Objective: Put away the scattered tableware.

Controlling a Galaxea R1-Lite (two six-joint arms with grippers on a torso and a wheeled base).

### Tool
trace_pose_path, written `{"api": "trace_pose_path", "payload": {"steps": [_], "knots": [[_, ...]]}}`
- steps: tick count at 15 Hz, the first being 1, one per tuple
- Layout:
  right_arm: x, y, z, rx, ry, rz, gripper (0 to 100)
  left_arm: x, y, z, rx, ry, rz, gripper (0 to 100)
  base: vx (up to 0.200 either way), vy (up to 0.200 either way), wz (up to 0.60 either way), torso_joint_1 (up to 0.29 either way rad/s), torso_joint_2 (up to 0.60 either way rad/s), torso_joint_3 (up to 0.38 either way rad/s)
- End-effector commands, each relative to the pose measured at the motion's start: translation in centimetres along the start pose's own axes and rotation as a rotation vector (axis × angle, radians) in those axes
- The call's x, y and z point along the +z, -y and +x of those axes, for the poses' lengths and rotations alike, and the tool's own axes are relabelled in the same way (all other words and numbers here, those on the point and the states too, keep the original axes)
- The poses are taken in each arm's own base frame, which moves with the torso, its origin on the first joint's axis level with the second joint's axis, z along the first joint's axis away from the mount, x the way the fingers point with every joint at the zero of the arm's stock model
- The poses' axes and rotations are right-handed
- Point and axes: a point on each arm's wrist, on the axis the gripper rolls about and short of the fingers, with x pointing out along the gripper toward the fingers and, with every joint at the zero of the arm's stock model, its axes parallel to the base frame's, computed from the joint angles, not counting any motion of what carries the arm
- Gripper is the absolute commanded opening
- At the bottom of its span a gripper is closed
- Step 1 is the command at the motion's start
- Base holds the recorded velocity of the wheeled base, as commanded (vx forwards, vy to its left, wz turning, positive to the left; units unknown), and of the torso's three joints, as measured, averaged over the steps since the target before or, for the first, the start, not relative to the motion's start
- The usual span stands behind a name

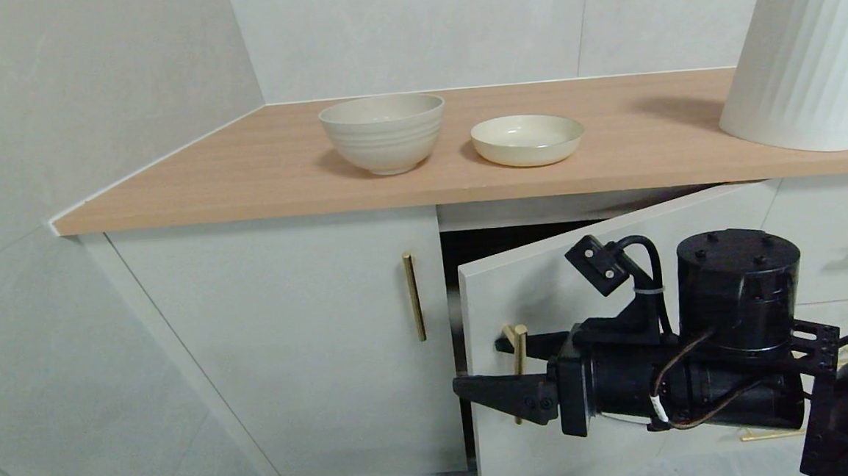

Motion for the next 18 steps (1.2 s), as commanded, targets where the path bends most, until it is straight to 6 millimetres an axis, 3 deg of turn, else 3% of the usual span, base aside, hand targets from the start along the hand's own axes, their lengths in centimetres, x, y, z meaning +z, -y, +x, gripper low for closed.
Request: {"api": "trace_pose_path", "payload": {"steps": [1,3,4,5,8,11,13,16,18], "knots": [[0.0,-0.2,-0.2,0.007,0.003,-0.002,100,0.0,0.0,0.0,-0.001,0.002,0.002,100,0.000,0.000,0.00,0.000,0.00,0.000],[0.0,-0.1,-0.2,0.006,0.000,-0.001,100,0.3,0.0,-0.1,-0.010,0.016,0.005,100,0.000,0.000,0.00,0.000,0.00,0.000],[-0.1,-0.1,-0.1,0.004,-0.002,0.000,100,2.6,0.1,-0.9,-0.061,0.087,-0.002,100,0.000,0.000,0.00,0.000,0.00,0.000],[-0.1,-0.1,-0.1,0.005,-0.003,0.000,100,3.0,0.1,-1.1,-0.082,0.093,-0.003,100,0.000,0.000,0.00,0.000,0.00,0.000],[-0.4,0.2,0.2,0.000,-0.014,0.007,100,9.1,0.7,-1.2,-0.409,-0.037,-0.013,100,0.000,0.000,0.00,0.000,0.00,0.000],[-0.4,0.2,0.3,0.000,-0.014,0.007,100,13.8,1.1,4.1,-0.586,-0.225,-0.069,100,0.000,0.000,0.00,0.000,0.00,0.000],[-0.4,0.2,0.3,-0.001,-0.017,0.010,100,15.4,1.5,9.6,-0.689,-0.363,-0.115,100,0.000,0.000,0.00,0.000,0.00,0.000],[-0.4,0.3,0.3,-0.001,-0.017,0.010,100,14.6,3.5,15.5,-0.821,-0.475,-0.124,100,0.000,0.000,0.00,0.000,0.00,0.000],[-0.6,0.0,0.4,0.007,-0.022,0.009,100,13.1,4.8,17.7,-0.872,-0.535,-0.124,100,0.000,0.000,0.00,0.000,0.00,0.000]]}}
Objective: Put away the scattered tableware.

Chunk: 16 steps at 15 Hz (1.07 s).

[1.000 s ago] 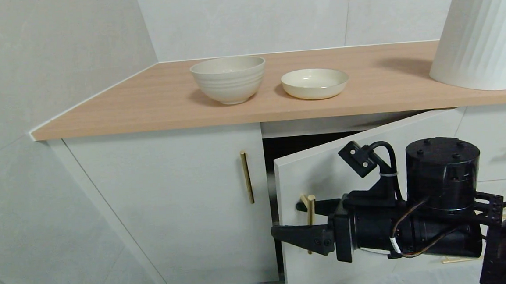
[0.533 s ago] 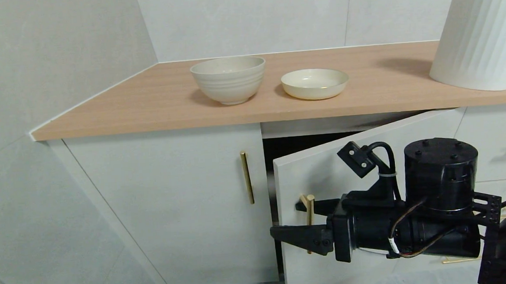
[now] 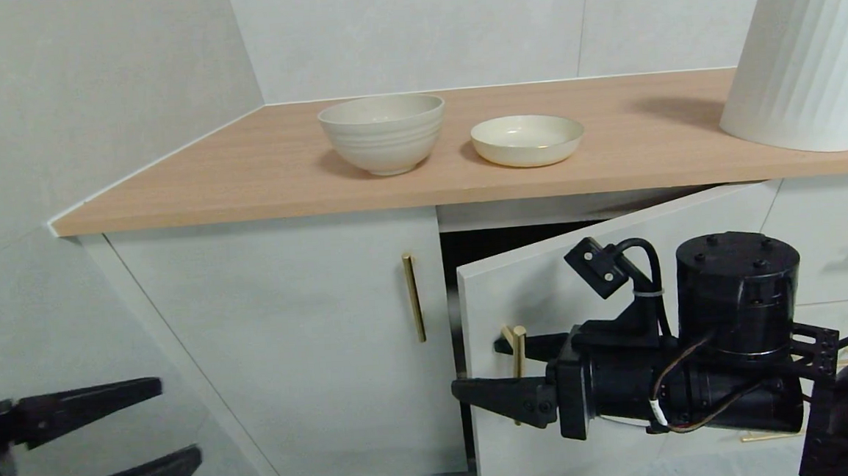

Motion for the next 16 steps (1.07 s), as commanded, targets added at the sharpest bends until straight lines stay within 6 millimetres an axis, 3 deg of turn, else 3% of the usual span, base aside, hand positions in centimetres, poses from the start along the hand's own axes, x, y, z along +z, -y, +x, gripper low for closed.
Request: {"api": "trace_pose_path", "payload": {"steps": [1,3,7,11,12,16], "knots": [[-0.3,-0.2,0.2,0.007,-0.013,0.000,100,-0.6,-2.9,7.4,-0.124,-0.187,-0.078,100,0.000,0.000,0.00,0.000,0.00,0.000],[-0.4,-0.2,0.3,0.010,-0.018,0.002,100,-2.2,-3.4,10.0,-0.160,-0.251,-0.113,100,0.000,0.000,0.00,0.000,0.00,0.000],[-0.7,0.0,0.4,0.004,-0.028,0.006,100,-4.3,-2.6,13.7,-0.242,-0.295,-0.205,100,0.000,0.000,0.00,0.000,0.00,0.000],[-0.7,0.0,0.5,0.003,-0.029,0.008,100,-4.4,-2.6,14.4,-0.248,-0.290,-0.249,100,0.000,0.000,0.00,0.000,0.00,0.000],[-0.8,0.1,0.6,0.002,-0.031,0.009,100,-4.4,-2.5,14.4,-0.249,-0.290,-0.248,0,0.000,0.000,0.00,0.000,0.00,0.000],[-0.8,0.1,0.7,0.004,-0.028,0.007,100,-4.1,-2.5,14.5,-0.252,-0.280,-0.242,0,0.000,0.000,0.00,0.000,0.00,0.000]]}}
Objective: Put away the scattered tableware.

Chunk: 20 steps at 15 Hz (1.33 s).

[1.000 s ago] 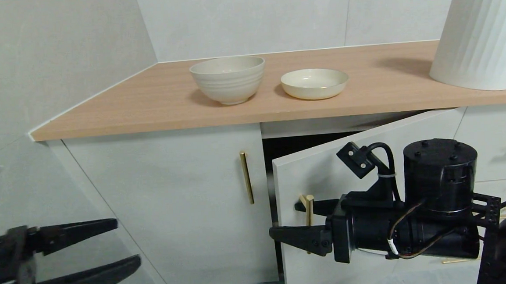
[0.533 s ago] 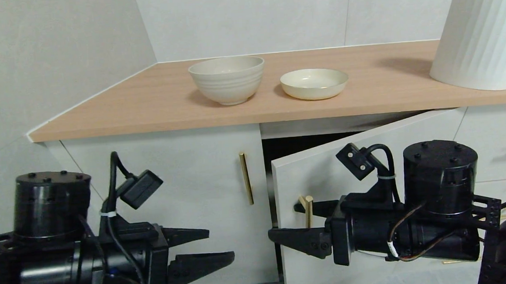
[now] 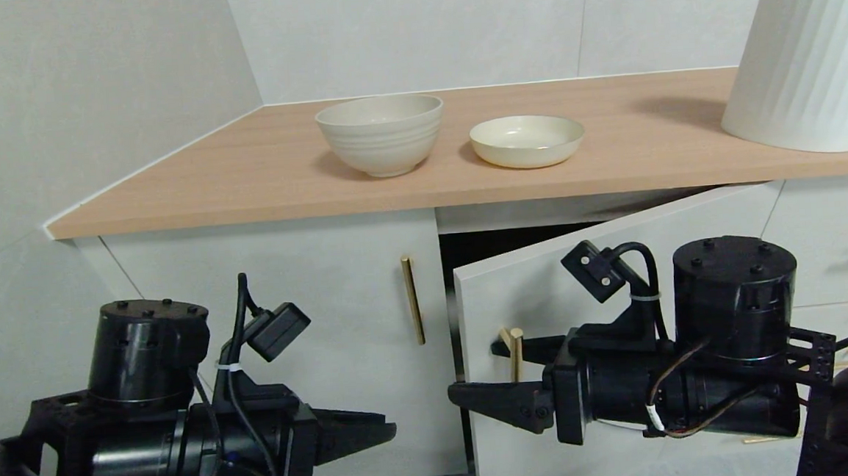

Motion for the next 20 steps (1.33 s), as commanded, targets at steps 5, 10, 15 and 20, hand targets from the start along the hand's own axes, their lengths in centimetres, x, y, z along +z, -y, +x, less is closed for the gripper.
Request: {"api": "trace_pose_path", "payload": {"steps": [5,10,15,20], "knots": [[-0.1,0.1,0.0,-0.001,-0.004,0.002,100,0.8,-0.8,1.4,-0.015,0.046,0.036,0,0.000,0.000,0.00,0.000,0.00,0.000],[-0.1,0.0,0.0,-0.002,-0.002,0.002,100,3.2,-2.9,7.9,-0.027,0.193,0.116,0,0.000,0.000,0.00,0.000,0.00,0.000],[-0.1,0.0,-0.1,-0.002,-0.001,0.001,100,1.8,-4.7,11.1,0.043,0.291,0.163,0,0.000,0.000,0.00,0.000,0.00,0.000],[-0.3,0.0,-0.2,-0.004,-0.007,0.001,100,1.9,-3.0,12.9,-0.038,0.430,0.271,0,0.000,0.000,0.00,0.000,0.00,0.000]]}}
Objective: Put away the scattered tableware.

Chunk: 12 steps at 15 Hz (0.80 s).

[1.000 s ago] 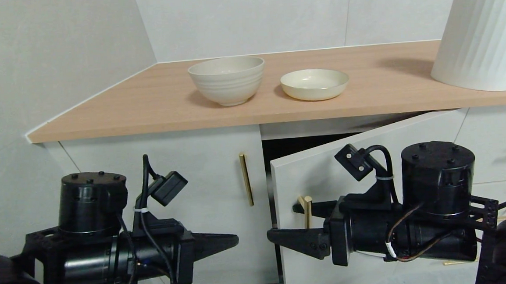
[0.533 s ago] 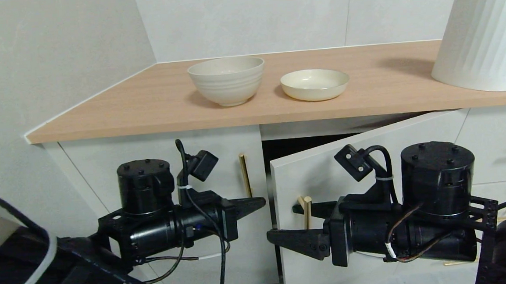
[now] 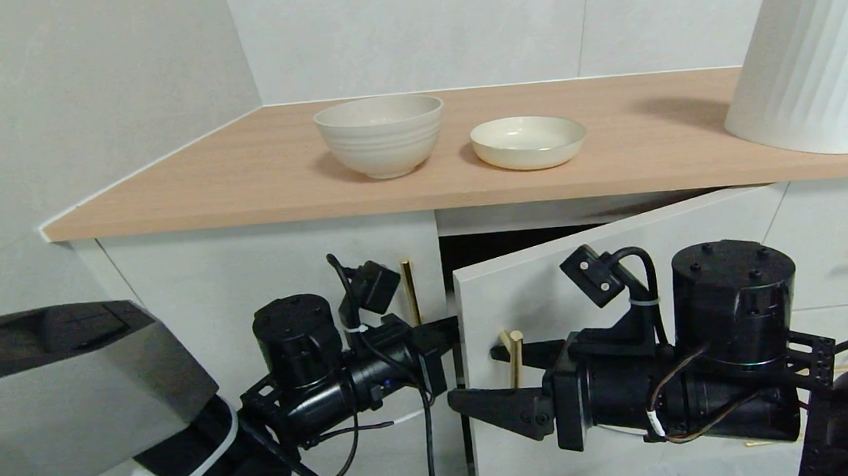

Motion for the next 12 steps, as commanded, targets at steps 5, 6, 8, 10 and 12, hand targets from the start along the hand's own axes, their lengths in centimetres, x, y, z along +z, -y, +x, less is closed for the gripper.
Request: {"api": "trace_pose_path", "payload": {"steps": [5,6,8,10,12], "knots": [[-0.1,0.3,-0.3,-0.018,0.002,0.002,100,-1.2,1.1,1.0,-0.047,-0.014,0.002,0,0.000,0.000,0.00,0.000,0.00,0.000],[0.0,0.6,-0.5,-0.033,0.005,0.003,100,-1.2,1.1,1.0,-0.048,-0.014,0.002,0,0.000,0.000,0.00,0.000,0.00,0.000],[0.0,1.4,-0.9,-0.083,0.017,0.005,100,-1.2,1.3,1.1,-0.055,-0.013,0.003,0,0.000,0.000,0.00,0.000,0.00,0.000],[0.0,1.6,-1.0,-0.155,0.046,0.002,100,-1.2,1.6,1.2,-0.062,-0.014,0.004,0,0.000,0.000,0.00,0.000,0.00,0.000],[0.4,1.4,-2.0,-0.215,0.076,-0.022,100,-1.1,1.7,1.2,-0.066,-0.011,0.004,0,0.000,0.000,0.00,0.000,0.00,0.000]]}}
